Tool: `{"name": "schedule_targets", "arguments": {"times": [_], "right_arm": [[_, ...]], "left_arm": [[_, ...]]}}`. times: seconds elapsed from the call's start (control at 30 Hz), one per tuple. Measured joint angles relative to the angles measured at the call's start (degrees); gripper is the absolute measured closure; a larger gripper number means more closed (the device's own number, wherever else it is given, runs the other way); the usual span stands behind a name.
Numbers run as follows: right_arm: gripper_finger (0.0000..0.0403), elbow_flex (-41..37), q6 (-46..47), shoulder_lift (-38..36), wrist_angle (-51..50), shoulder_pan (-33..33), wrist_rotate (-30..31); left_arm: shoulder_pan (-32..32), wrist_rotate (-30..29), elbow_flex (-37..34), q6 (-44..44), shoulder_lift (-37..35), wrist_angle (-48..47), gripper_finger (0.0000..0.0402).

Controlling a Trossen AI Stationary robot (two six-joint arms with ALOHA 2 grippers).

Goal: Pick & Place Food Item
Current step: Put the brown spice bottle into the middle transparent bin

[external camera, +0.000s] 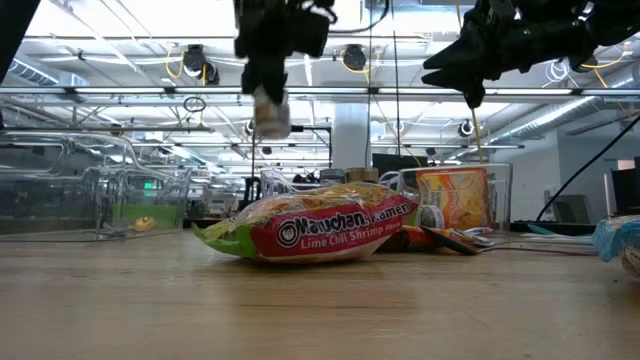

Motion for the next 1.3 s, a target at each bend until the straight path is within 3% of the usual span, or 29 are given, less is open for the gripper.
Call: {"name": "schedule_targets", "arguments": {"times": [0.37, 0.57, 0.83, 1.13, 1.3], "right_arm": [[0.0273, 0.0, 1.76, 0.0, 1.22, 0.0, -0.03], [0.0273, 0.0, 2.91, 0.0, 1.2, 0.0, -0.17], [0.0273, 0.0, 5.37, 0.0, 1.17, 0.0, -0.17], [0.0273, 0.0, 6.71, 0.0, 1.11, -0.01, -0.19], [0.0273, 0.0, 6.69, 0.0, 1.04, -0.02, -0.13]], "left_arm": [[4.15, -3.82, 25.21, 0.34, 0.0, -14.87, 0.0217], [6.06, -7.41, 33.85, -0.1, -0.05, -21.74, 0.0217], [10.48, -4.73, 36.34, -1.26, -0.15, -21.02, 0.0217], [18.47, -4.69, 33.2, 3.08, 0.21, -14.88, 0.0217], [22.12, -4.66, 33.09, 6.74, 3.89, -15.36, 0.0217]]}}
